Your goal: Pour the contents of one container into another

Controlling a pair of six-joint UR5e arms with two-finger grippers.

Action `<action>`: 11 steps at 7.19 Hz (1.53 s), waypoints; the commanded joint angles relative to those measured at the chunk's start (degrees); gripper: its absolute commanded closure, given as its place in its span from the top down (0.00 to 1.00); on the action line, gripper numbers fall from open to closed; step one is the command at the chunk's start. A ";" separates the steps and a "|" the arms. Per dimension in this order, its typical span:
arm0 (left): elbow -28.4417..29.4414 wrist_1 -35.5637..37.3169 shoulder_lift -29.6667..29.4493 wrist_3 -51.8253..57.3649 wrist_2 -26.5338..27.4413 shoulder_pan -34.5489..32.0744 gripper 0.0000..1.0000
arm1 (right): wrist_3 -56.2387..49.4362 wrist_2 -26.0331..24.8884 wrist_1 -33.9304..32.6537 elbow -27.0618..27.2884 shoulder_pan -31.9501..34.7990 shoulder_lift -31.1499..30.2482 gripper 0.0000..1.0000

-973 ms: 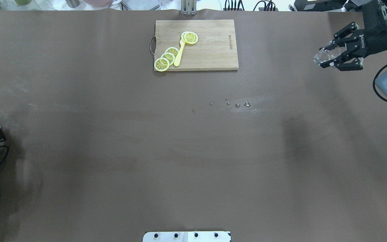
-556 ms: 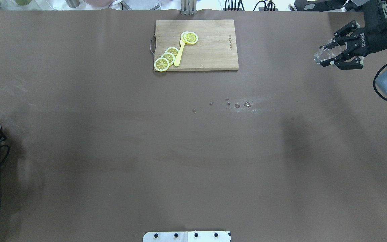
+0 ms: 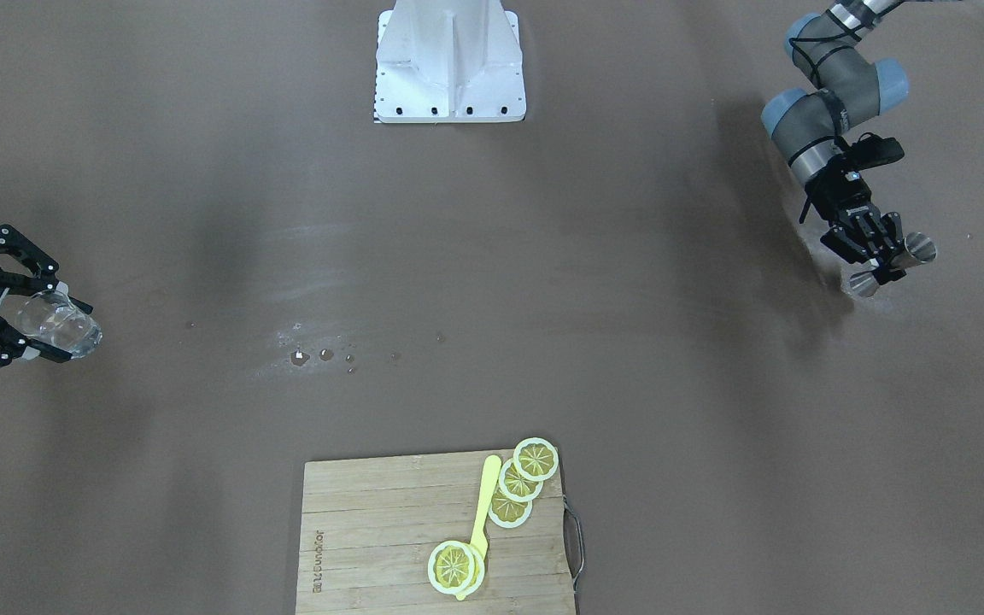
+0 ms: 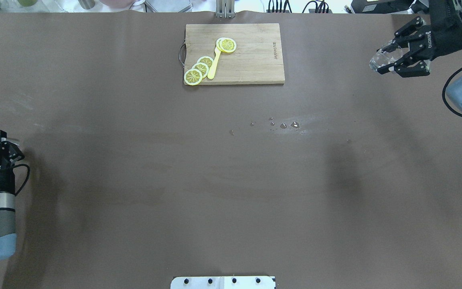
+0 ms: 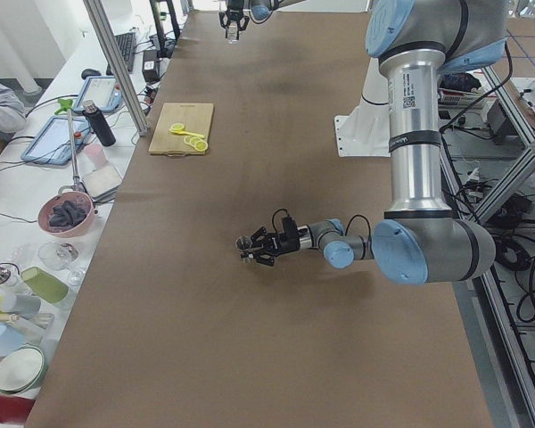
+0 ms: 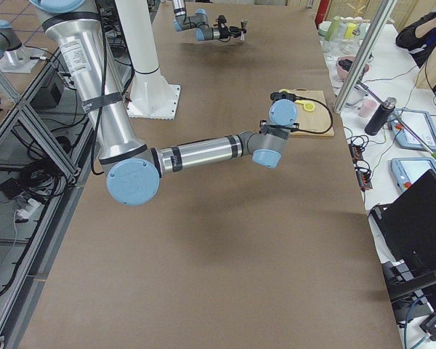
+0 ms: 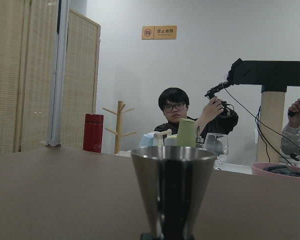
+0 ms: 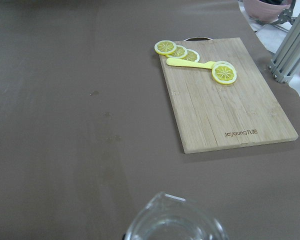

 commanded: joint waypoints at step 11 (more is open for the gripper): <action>3.61 -2.49 -50.15 76.11 -15.00 -1.38 0.00 | -0.97 -4.21 -22.87 16.42 -2.65 1.94 0.00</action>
